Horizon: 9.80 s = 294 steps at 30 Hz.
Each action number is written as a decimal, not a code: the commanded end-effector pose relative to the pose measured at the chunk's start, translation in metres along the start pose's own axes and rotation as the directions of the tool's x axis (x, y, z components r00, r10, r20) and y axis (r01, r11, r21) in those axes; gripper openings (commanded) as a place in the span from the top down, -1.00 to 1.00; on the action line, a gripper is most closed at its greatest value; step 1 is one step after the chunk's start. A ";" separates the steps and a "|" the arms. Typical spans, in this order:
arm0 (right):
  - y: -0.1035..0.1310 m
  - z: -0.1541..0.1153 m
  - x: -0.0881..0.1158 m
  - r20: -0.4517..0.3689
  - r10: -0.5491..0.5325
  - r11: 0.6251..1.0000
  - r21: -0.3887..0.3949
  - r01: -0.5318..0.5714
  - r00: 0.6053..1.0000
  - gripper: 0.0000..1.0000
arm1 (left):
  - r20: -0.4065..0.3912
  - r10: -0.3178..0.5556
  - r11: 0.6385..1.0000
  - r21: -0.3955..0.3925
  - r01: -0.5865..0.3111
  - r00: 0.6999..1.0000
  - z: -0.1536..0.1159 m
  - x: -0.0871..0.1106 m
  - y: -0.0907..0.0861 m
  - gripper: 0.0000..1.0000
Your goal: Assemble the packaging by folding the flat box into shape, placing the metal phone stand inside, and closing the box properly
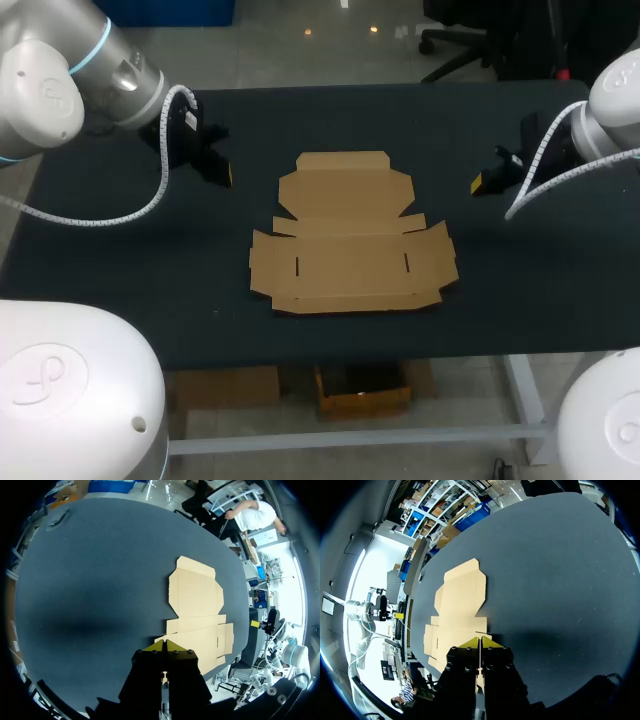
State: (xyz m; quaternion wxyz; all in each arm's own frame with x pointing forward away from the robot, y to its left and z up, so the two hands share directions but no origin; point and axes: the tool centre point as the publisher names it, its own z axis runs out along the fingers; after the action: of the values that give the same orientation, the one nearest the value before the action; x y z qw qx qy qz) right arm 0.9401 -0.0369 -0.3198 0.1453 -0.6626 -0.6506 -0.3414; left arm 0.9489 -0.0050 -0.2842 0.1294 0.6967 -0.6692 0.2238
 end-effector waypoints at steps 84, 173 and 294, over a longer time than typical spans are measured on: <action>0.006 0.114 -0.030 -0.062 -0.013 0.978 0.208 0.026 0.998 1.00 | -0.126 0.276 0.961 0.017 -0.277 0.953 0.102 -0.012 -0.001 1.00; -0.006 0.128 -0.016 -0.114 -0.002 0.982 0.188 0.023 0.994 1.00 | -0.186 0.182 0.979 -0.061 -0.196 0.966 0.143 -0.005 0.005 1.00; -0.019 0.158 0.029 0.173 -0.004 0.979 0.201 -0.031 0.985 1.00 | 0.068 0.185 0.983 -0.005 -0.185 0.980 0.166 0.056 0.027 1.00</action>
State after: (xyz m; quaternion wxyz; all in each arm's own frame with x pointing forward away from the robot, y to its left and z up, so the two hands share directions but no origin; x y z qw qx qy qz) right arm 0.9593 0.0843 -0.4171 0.1636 -0.6713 -0.6873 -0.2242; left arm 0.9446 -0.1310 -0.4008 0.0903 0.6362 -0.7352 0.2158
